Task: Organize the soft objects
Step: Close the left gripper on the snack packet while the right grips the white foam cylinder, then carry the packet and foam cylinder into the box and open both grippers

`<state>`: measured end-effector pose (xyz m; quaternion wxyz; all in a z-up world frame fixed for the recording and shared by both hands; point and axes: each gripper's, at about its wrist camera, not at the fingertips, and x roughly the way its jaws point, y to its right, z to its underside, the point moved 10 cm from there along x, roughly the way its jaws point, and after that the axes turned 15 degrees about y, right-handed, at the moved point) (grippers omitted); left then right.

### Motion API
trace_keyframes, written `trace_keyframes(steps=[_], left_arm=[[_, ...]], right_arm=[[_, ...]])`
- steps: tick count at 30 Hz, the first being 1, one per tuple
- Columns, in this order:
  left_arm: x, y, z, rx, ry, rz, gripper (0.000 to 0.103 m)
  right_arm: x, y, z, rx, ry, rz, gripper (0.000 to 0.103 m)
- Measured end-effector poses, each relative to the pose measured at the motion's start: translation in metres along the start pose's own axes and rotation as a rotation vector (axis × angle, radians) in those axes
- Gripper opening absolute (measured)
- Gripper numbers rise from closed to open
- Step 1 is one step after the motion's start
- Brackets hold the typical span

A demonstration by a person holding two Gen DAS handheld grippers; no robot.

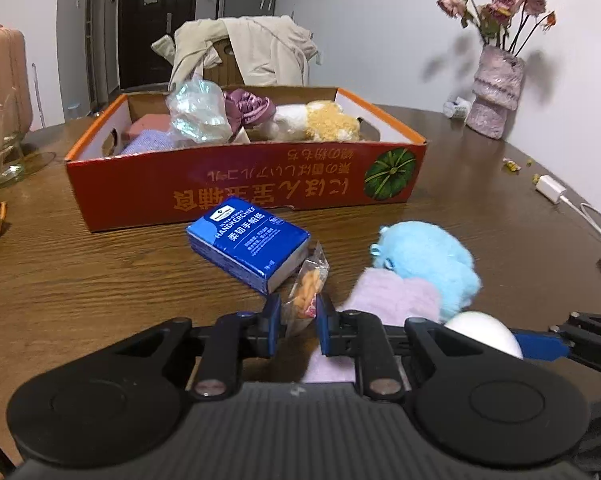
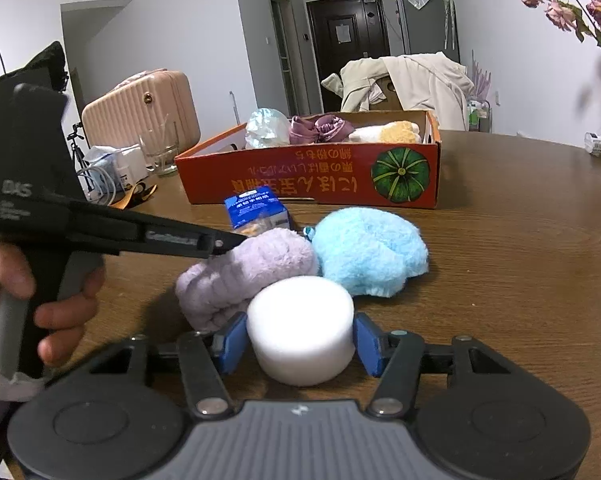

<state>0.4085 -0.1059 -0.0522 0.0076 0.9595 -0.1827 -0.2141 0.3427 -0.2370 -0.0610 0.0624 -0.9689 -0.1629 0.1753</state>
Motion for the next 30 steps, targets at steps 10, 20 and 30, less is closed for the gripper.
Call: trace_keyframes(steps=[10, 20, 30], left_arm=[[-0.077, -0.007, -0.009, -0.054, 0.094, -0.042, 0.019], [-0.113, -0.021, -0.029, -0.074, 0.178, -0.076, 0.019], [-0.056, -0.070, -0.106, -0.005, 0.242, -0.133, 0.019]], right_arm=[[-0.046, -0.004, -0.014, 0.000, 0.071, 0.021, 0.056], [-0.073, -0.021, -0.033, -0.022, 0.134, 0.001, 0.056], [-0.028, -0.007, -0.095, -0.091, 0.182, -0.024, 0.056]])
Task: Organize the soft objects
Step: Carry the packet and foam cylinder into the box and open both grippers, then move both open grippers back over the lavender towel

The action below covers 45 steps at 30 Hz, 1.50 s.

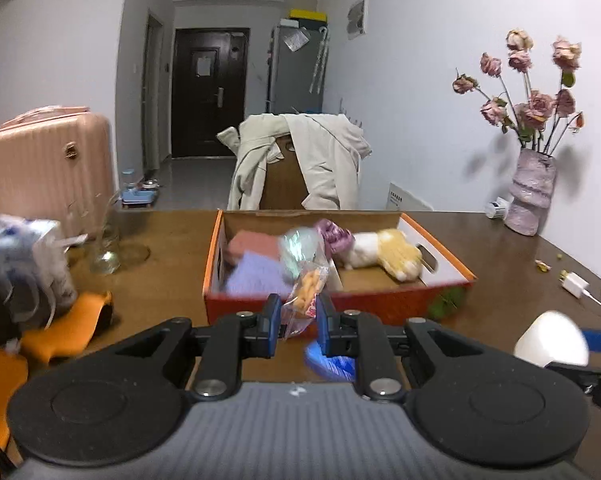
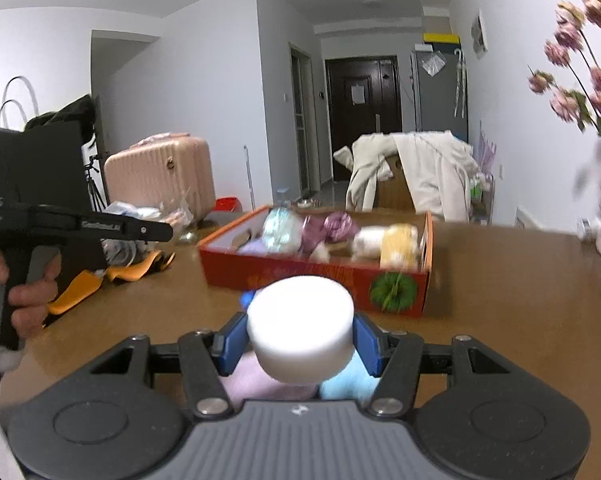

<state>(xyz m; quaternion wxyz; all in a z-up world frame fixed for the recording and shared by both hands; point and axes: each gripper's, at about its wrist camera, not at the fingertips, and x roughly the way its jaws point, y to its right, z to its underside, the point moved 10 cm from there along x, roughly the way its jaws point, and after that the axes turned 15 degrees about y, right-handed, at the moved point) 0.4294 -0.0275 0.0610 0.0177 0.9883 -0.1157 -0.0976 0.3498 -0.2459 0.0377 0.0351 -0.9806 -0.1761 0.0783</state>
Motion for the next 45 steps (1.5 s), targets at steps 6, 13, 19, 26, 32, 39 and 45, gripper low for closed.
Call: trace_keyframes(steps=[6, 13, 19, 26, 32, 39, 45], left_arm=[[0.102, -0.011, -0.020, 0.048, -0.035, -0.012, 0.019], [0.183, 0.016, 0.014, 0.055, -0.178, 0.097, 0.019], [0.183, 0.043, 0.024, 0.046, -0.182, 0.229, 0.050], [0.172, 0.036, 0.017, 0.050, -0.168, 0.225, 0.064], [0.155, 0.018, -0.007, 0.020, -0.145, 0.168, 0.067], [0.098, 0.024, -0.029, 0.036, -0.096, 0.164, 0.070], [0.018, 0.030, -0.034, 0.080, -0.008, 0.126, 0.075]], right_arm=[[0.090, 0.035, -0.027, 0.034, -0.024, -0.005, 0.056], [0.202, 0.076, -0.015, 0.051, -0.128, 0.032, 0.056], [0.238, 0.090, -0.012, 0.089, -0.133, 0.033, 0.072], [0.244, 0.095, -0.021, 0.138, -0.099, 0.028, 0.076], [0.220, 0.098, -0.033, 0.122, -0.089, 0.050, 0.076], [0.159, 0.088, -0.055, 0.076, -0.061, 0.058, 0.076], [0.083, 0.066, -0.065, 0.040, 0.006, 0.057, 0.081]])
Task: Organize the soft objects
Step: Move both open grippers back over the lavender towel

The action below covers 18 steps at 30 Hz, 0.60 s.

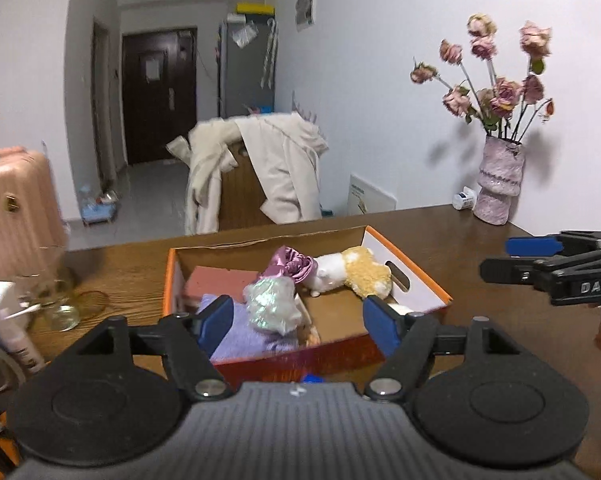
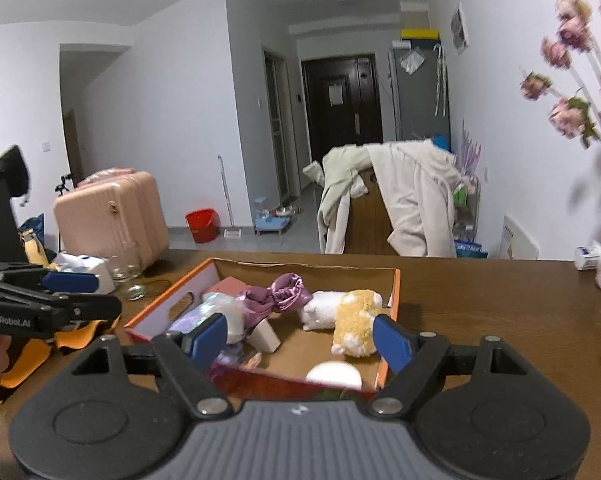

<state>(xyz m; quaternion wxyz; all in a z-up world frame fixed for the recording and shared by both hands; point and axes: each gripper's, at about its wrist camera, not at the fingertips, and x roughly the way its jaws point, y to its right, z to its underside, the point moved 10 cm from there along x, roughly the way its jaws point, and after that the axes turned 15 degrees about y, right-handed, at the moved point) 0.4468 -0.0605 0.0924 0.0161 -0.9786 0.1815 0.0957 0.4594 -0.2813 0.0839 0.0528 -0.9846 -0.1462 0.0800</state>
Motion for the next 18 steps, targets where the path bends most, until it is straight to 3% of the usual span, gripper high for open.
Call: trace_keyframes(steps=[8, 14, 18], left_arm=[[-0.106, 0.022, 0.043, -0.068, 0.045, -0.018, 0.081], [-0.160, 0.031, 0.091, -0.136, 0.002, -0.068, 0.082], [-0.176, 0.037, 0.113, -0.180, -0.043, -0.043, 0.083]], right_arm=[[-0.106, -0.038, 0.040, -0.009, 0.034, -0.031, 0.084], [-0.157, -0.060, 0.089, 0.064, 0.005, -0.040, 0.084], [-0.173, -0.068, 0.126, 0.145, -0.042, -0.050, 0.084]])
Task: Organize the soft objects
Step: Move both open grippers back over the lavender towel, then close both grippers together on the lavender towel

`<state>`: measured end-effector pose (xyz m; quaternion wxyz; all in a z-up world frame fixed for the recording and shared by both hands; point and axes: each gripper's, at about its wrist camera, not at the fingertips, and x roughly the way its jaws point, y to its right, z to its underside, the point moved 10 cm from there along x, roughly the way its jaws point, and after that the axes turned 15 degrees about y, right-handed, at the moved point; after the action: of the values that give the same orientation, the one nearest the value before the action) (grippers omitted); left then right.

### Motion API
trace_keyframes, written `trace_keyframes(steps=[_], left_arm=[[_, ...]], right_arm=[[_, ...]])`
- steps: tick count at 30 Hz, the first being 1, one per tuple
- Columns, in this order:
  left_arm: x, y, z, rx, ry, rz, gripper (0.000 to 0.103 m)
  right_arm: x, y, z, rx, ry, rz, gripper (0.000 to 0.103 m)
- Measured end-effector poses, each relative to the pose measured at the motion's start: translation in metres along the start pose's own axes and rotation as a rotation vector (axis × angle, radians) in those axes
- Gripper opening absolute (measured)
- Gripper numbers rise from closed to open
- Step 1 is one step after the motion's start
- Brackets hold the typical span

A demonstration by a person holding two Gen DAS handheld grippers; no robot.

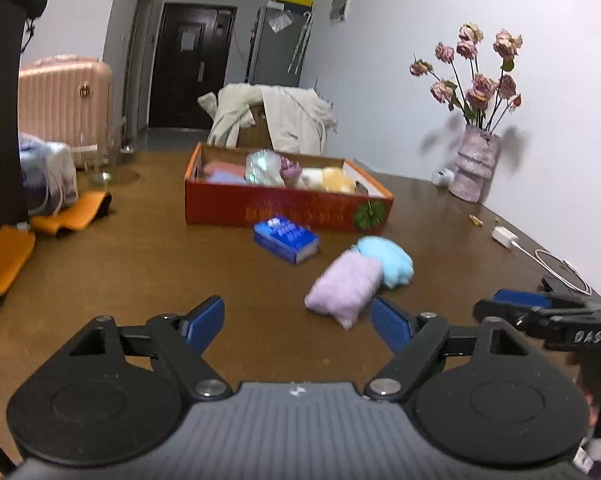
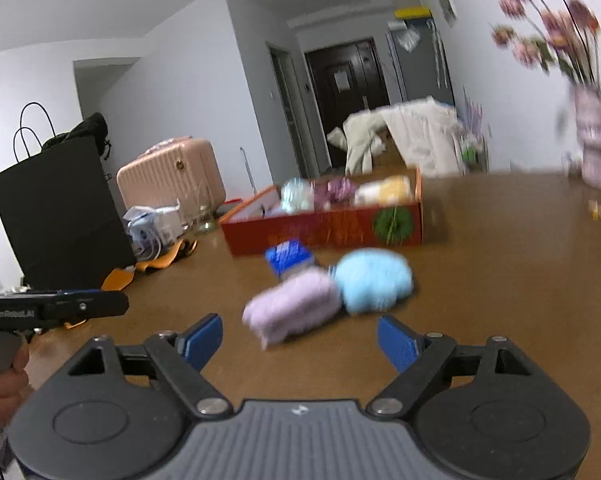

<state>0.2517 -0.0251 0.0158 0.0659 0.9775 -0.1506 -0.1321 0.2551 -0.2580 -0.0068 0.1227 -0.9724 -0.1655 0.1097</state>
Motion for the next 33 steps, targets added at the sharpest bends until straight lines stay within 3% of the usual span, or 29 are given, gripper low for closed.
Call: trace_keyframes(steps=[4, 14, 21, 29, 32, 33], left_arm=[[-0.001, 0.004, 0.004, 0.010, -0.011, -0.005, 0.083], [0.018, 0.017, 0.014, 0.011, -0.045, 0.018, 0.083], [0.063, 0.036, 0.031, 0.010, -0.100, 0.043, 0.081], [0.113, 0.048, 0.040, 0.028, -0.118, 0.078, 0.066], [0.125, 0.049, 0.046, 0.035, -0.133, 0.088, 0.058], [0.128, 0.048, 0.048, 0.036, -0.139, 0.088, 0.051]], right_arm=[[-0.004, -0.003, 0.015, 0.015, -0.021, 0.015, 0.084], [-0.005, 0.005, 0.002, 0.040, 0.034, 0.041, 0.082], [0.029, 0.015, 0.002, 0.052, 0.010, 0.038, 0.066], [0.090, 0.022, -0.001, 0.041, -0.039, 0.010, 0.051], [0.114, 0.019, -0.007, 0.030, -0.042, -0.016, 0.047], [0.122, 0.018, -0.008, 0.027, -0.044, -0.025, 0.046]])
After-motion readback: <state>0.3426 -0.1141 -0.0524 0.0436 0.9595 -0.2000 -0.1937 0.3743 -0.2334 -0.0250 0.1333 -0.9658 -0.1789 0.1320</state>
